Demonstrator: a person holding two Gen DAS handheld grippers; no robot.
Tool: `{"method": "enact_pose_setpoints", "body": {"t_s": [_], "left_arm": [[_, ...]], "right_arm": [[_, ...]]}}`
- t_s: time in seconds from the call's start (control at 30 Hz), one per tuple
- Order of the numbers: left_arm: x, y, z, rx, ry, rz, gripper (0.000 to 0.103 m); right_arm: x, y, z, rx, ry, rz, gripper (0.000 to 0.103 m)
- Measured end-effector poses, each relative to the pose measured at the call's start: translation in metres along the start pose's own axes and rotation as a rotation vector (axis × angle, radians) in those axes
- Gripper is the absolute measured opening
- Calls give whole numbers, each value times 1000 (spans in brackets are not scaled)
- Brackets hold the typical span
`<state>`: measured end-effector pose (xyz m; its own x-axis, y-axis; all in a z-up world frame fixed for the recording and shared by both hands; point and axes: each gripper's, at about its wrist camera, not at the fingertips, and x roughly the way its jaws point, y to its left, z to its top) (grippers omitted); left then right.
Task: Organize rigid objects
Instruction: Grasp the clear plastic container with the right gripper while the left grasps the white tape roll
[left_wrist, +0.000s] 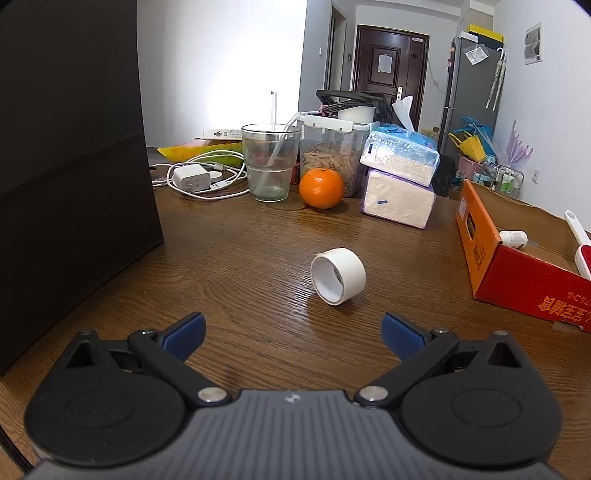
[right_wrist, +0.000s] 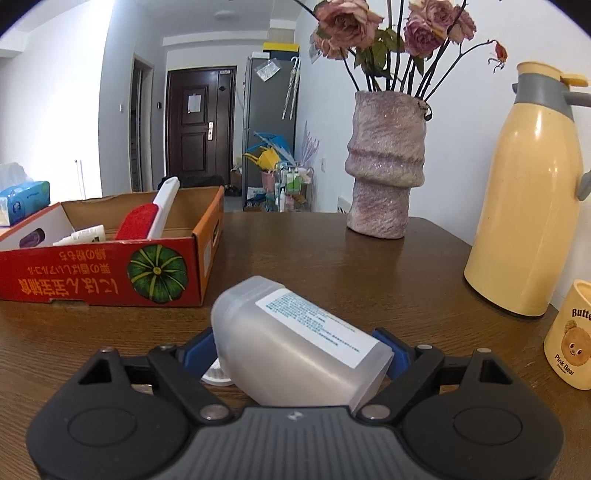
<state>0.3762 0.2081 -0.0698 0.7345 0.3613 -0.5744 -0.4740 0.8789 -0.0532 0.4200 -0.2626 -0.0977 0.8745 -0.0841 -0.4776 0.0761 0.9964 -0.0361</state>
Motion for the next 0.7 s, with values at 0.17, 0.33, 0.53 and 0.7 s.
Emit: {"method": "enact_pose_setpoints", "body": {"t_s": [0.17, 0.33, 0.53, 0.7], "left_arm": [[10, 0, 0, -7, 22, -1, 103], [23, -4, 6, -6, 11, -3, 103], [47, -14, 16, 14, 8, -24, 103], [64, -20, 23, 64, -27, 10, 103]], "right_arm": [[-7, 1, -2, 10, -27, -28, 88], [-11, 1, -3, 26, -39, -56, 88], [-12, 0, -3, 36, -45, -75, 88], [-12, -2, -3, 56, -42, -94, 88]]}}
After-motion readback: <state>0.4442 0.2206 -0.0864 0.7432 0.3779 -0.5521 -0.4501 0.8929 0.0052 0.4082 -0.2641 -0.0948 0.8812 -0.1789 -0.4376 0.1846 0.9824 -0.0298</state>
